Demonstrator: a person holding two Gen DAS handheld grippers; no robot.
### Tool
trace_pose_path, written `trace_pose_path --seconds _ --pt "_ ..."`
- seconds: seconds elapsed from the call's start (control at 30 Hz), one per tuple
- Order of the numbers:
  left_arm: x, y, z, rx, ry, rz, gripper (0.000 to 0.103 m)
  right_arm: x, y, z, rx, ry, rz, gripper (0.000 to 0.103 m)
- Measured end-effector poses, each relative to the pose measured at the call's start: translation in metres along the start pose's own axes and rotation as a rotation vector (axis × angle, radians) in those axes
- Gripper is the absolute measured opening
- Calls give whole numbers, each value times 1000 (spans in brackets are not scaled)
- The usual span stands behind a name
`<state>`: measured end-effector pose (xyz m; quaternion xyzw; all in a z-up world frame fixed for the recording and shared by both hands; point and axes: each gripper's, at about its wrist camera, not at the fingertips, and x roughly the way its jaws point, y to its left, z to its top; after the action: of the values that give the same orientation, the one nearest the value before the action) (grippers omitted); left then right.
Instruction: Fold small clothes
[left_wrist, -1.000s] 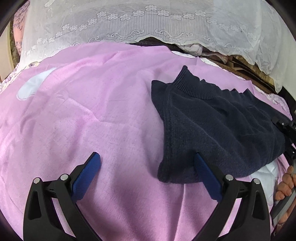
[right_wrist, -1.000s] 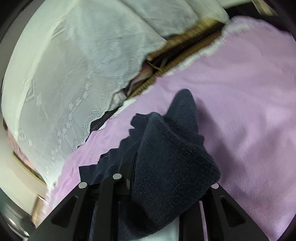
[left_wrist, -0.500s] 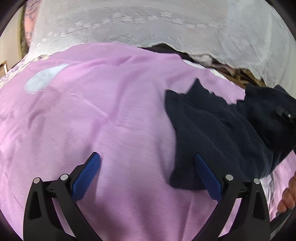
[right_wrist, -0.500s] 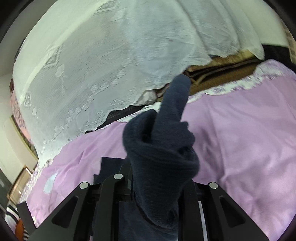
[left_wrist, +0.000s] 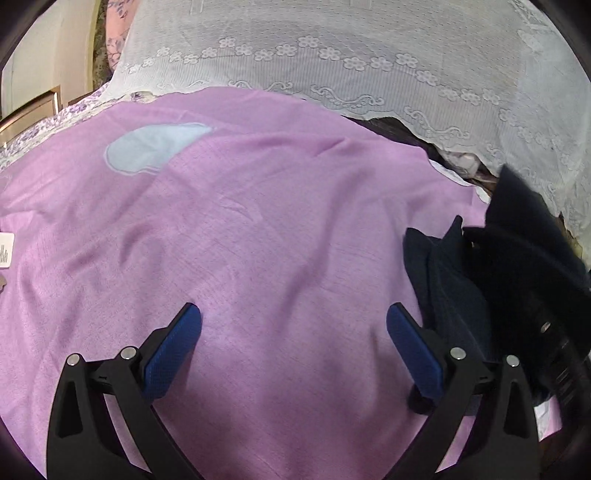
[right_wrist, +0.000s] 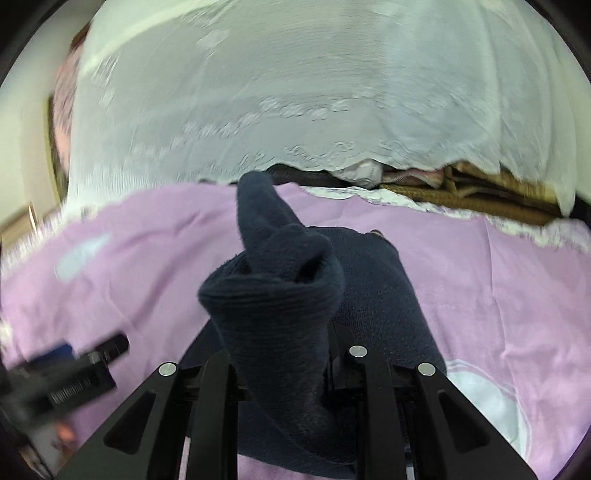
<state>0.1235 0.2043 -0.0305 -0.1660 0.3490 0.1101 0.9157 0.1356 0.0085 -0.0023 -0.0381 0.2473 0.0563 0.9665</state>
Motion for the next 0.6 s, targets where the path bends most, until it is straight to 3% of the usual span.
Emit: trace_pose_path --seconds 0.17,0.23,0.33,0.47,0.6 --pt "3 6 1 -27 7 11 98 4 30 -7 -154 17 -44 21" --pt "4 6 1 -26 6 16 98 11 41 -12 -221 65 -56 22" --pt "4 6 0 -21 4 21 98 16 53 -17 -302 98 -57 31" --pt "4 7 0 -26 5 19 98 11 53 -18 -306 97 -8 41" --pt "5 9 1 -30 8 17 98 -4 48 -19 -310 103 107 55"
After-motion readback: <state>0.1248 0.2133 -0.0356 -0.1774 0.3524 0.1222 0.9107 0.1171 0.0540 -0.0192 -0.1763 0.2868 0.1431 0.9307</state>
